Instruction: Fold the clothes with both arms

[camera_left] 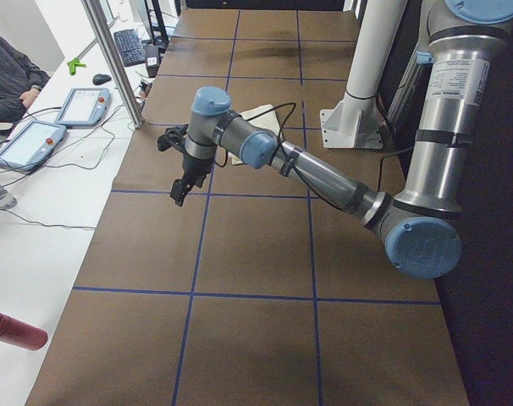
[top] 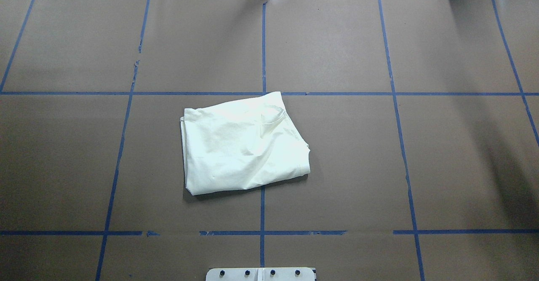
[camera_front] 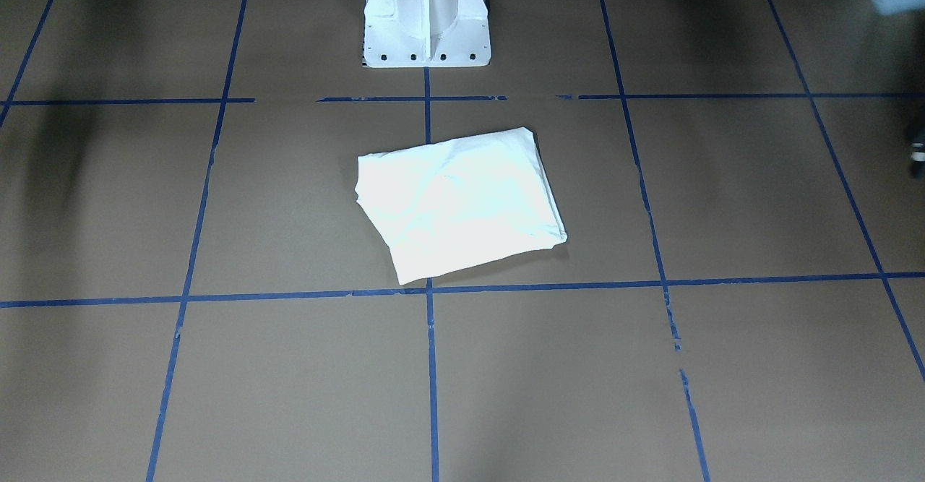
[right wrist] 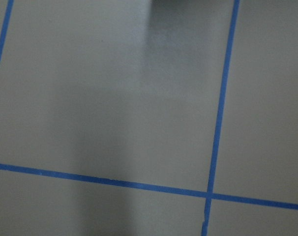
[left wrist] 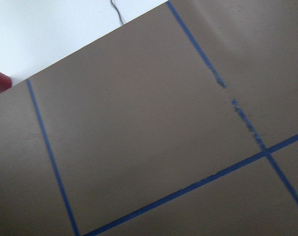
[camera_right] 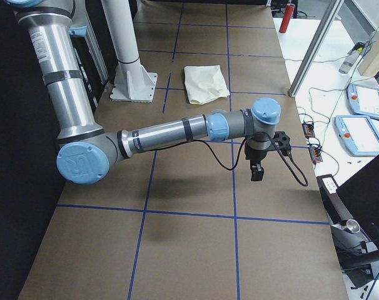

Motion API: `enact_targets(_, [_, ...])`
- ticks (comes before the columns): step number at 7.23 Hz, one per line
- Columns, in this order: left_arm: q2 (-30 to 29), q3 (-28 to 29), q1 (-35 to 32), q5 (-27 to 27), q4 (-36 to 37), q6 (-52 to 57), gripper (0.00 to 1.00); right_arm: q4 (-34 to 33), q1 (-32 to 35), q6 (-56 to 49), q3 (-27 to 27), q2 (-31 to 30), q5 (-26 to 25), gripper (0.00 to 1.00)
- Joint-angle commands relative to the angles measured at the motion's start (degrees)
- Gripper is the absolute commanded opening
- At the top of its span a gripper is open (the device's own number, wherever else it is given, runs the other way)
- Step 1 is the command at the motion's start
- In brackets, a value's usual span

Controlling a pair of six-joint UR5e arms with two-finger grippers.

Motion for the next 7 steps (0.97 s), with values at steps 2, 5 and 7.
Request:
enact_targets(2, [0.08,13.02,-8.93,-5.05,-0.95,9.62,1.00,2.74,6.91,-3.36,0.93,-12.02,-0.43,1.00])
enact_targets(5, [0.17,19.27,-9.81,-5.57,-1.12,10.27,1.00,2.76,6.56,-3.81,1.37,-12.48,-6.07,1.00])
enact_targets(7, [3.15,19.10,-9.90,-8.28,-1.56,9.48,1.00,2.76,6.47,-3.64,1.02,-12.57,-5.36,1.00])
